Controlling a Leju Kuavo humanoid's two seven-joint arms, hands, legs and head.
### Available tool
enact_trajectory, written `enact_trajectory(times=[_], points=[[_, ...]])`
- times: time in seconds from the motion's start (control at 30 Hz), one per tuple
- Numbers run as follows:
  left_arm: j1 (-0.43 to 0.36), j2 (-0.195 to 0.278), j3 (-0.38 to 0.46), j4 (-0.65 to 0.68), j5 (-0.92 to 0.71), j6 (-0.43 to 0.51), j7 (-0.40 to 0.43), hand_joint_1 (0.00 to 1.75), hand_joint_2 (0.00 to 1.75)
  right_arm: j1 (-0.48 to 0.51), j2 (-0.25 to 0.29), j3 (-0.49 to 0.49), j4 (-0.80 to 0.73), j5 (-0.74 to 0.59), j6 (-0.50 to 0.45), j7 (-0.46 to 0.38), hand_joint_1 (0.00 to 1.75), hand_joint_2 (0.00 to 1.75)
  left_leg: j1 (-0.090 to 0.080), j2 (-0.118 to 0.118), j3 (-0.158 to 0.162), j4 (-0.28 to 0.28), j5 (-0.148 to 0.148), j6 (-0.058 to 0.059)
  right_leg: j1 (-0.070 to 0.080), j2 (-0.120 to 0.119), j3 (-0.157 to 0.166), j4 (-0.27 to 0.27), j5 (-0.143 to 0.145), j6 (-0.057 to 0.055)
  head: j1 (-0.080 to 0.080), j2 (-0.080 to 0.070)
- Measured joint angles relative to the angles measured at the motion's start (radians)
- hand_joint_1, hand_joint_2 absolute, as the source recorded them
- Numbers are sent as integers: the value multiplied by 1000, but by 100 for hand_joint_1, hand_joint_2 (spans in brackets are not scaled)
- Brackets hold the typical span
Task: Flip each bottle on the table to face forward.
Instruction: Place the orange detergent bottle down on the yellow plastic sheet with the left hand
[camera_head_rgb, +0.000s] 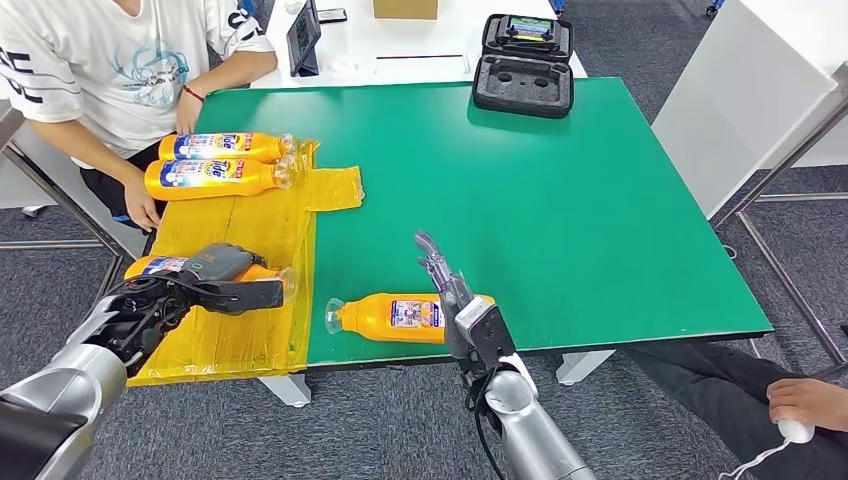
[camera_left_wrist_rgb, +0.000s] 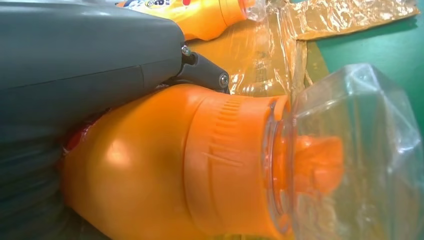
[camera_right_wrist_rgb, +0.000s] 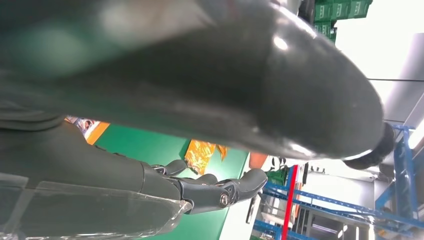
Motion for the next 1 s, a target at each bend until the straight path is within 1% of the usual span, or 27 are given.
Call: enact_trajectory(times=[0.13, 0.17, 0.2, 0.23, 0.27, 0.3, 0.33, 0.37, 0.4, 0.83, 1.0], points=[[-3, -1, -9, 5, -2, -27, 0, 151, 175, 1, 5, -6, 0, 4, 5, 2, 0, 0, 0, 0, 0, 0, 0, 0, 0, 0, 0, 0, 0, 0, 0, 0], [-3, -1, -11, 6, -3, -31, 0, 142, 175, 1, 6, -7, 1, 6, 6, 3, 0, 0, 0, 0, 0, 0, 0, 0, 0, 0, 0, 0, 0, 0, 0, 0], [-3, -1, -13, 7, -4, -33, 1, 127, 175, 2, 8, -8, 1, 7, 8, 3, 0, 0, 0, 0, 0, 0, 0, 0, 0, 0, 0, 0, 0, 0, 0, 0], [-2, -2, -15, 8, -5, -33, 1, 106, 175, 2, 8, -9, 2, 8, 9, 3, 0, 0, 0, 0, 0, 0, 0, 0, 0, 0, 0, 0, 0, 0, 0, 0], [-2, -2, -15, 8, -5, -32, 2, 78, 175, 2, 9, -10, 2, 8, 10, 4, 0, 0, 0, 0, 0, 0, 0, 0, 0, 0, 0, 0, 0, 0, 0, 0], [-1, -2, -16, 9, -5, -32, 4, 51, 131, 3, 10, -11, 2, 8, 11, 4, 0, 0, 0, 0, 0, 0, 0, 0, 0, 0, 0, 0, 0, 0, 0, 0], [0, -2, -16, 10, -3, -31, 5, 31, 87, 4, 10, -13, 2, 8, 12, 5, 0, 0, 0, 0, 0, 0, 0, 0, 0, 0, 0, 0, 0, 0, 0, 0], [1, -2, -17, 10, -1, -30, 7, 15, 44, 5, 11, -14, 2, 9, 13, 7, 0, 0, 0, 0, 0, 0, 0, 0, 0, 0, 0, 0, 0, 0, 0, 0], [3, -3, -17, 11, 2, -29, 8, 7, 0, 7, 11, -15, 2, 10, 14, 8, 0, 0, 0, 0, 0, 0, 0, 0, 0, 0, 0, 0, 0, 0, 0, 0], [16, -3, -17, 14, 19, -32, 13, 0, 0, 10, 15, -23, 2, 15, 17, 16, 0, 0, 0, -1, 0, 0, 0, 0, 0, -1, 1, 0, 0, 0, 0, 0], [16, -3, -12, 14, 55, -66, -1, 0, 0, 10, 16, -23, 2, 18, 17, 16, 0, 0, 0, -2, 2, 0, 0, 0, 0, -1, 3, 0, 0, 0, 0, 0]])
